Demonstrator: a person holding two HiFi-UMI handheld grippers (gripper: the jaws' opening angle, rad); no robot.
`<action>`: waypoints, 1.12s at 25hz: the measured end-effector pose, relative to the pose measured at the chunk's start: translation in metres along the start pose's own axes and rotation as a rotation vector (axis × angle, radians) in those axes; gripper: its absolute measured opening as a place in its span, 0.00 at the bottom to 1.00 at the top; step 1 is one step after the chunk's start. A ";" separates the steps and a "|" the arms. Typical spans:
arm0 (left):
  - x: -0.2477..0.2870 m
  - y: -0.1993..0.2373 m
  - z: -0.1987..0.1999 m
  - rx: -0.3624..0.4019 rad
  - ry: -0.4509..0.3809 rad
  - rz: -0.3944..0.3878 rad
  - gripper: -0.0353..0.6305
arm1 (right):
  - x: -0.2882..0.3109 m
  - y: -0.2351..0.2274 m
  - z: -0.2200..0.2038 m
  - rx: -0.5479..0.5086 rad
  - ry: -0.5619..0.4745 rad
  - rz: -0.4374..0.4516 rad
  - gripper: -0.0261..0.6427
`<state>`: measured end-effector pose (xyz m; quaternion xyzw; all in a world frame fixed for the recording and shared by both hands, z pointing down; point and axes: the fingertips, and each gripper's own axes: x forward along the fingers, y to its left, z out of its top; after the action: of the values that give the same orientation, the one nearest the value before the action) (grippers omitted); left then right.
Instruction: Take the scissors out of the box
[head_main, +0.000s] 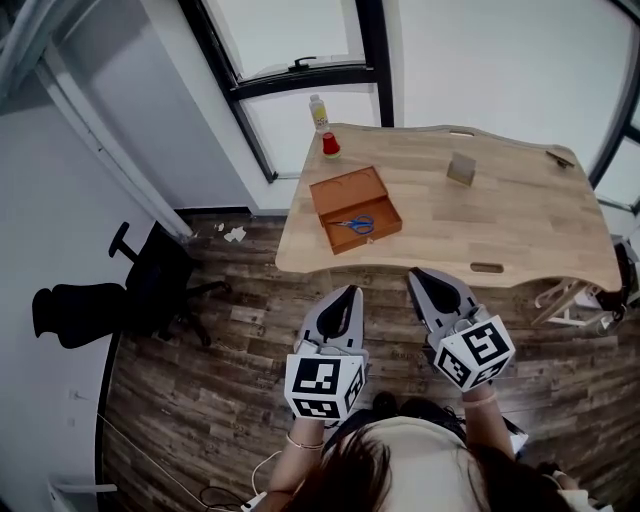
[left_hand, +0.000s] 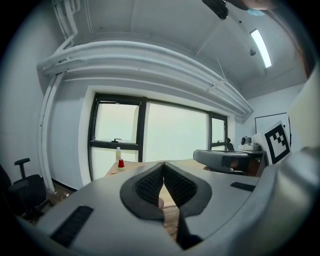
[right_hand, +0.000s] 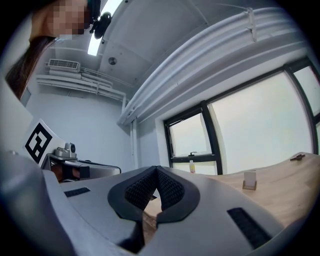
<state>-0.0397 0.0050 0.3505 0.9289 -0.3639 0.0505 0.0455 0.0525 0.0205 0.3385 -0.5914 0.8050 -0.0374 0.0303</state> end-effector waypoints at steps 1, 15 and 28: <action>0.002 0.004 0.000 -0.001 -0.001 -0.001 0.08 | 0.004 -0.001 0.000 -0.001 0.002 -0.002 0.08; 0.036 0.029 -0.001 -0.026 -0.007 -0.008 0.08 | 0.042 -0.016 -0.007 0.045 0.006 -0.007 0.08; 0.092 0.063 0.000 -0.025 0.004 0.006 0.08 | 0.101 -0.053 -0.012 0.035 0.017 0.006 0.08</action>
<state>-0.0150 -0.1030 0.3649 0.9272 -0.3671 0.0481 0.0576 0.0716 -0.0910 0.3551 -0.5879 0.8062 -0.0567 0.0338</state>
